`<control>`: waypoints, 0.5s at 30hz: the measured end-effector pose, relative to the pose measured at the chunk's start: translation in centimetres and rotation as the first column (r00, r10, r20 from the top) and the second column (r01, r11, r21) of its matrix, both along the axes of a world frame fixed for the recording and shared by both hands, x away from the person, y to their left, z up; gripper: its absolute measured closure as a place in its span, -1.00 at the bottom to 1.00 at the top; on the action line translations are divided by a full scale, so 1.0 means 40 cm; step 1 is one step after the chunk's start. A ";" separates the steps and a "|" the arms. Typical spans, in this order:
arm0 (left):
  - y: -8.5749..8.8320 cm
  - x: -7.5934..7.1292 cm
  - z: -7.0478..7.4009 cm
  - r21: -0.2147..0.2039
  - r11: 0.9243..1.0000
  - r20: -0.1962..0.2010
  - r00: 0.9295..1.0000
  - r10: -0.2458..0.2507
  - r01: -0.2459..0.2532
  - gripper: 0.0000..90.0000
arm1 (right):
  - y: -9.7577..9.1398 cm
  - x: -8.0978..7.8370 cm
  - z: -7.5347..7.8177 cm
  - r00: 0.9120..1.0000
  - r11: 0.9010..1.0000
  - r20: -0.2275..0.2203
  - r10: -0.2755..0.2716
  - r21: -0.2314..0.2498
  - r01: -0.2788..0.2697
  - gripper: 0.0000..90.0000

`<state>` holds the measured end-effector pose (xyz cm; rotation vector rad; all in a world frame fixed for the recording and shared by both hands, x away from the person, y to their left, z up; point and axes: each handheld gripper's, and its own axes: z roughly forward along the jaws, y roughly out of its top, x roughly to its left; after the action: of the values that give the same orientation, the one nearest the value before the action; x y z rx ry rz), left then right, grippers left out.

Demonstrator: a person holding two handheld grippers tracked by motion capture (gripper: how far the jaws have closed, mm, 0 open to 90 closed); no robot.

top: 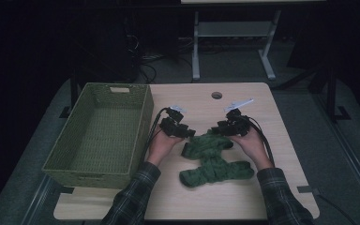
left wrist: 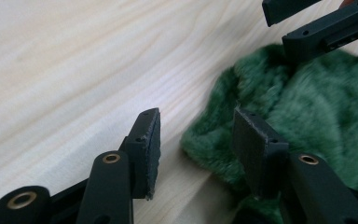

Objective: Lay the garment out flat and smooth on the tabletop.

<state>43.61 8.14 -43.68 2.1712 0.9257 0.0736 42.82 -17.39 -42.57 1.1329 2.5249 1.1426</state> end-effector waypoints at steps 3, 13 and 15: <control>-0.003 0.002 -0.015 0.039 0.999 -0.009 1.000 -0.028 0.029 0.15 | 0.008 0.004 -0.020 1.000 1.000 -0.024 0.012 -0.006 -0.012 0.24; -0.035 -0.018 -0.046 0.111 0.989 -0.036 0.995 -0.097 0.100 0.18 | 0.017 0.002 -0.061 0.997 0.997 -0.058 0.047 -0.055 -0.050 0.64; -0.042 -0.021 -0.049 0.119 0.987 -0.030 0.994 -0.107 0.110 0.31 | 0.021 -0.006 -0.060 0.997 0.996 -0.048 0.052 -0.065 -0.055 0.82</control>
<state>42.79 6.47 -45.63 2.3343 0.8337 0.0520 42.58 -16.55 -44.96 1.0941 2.6221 1.0488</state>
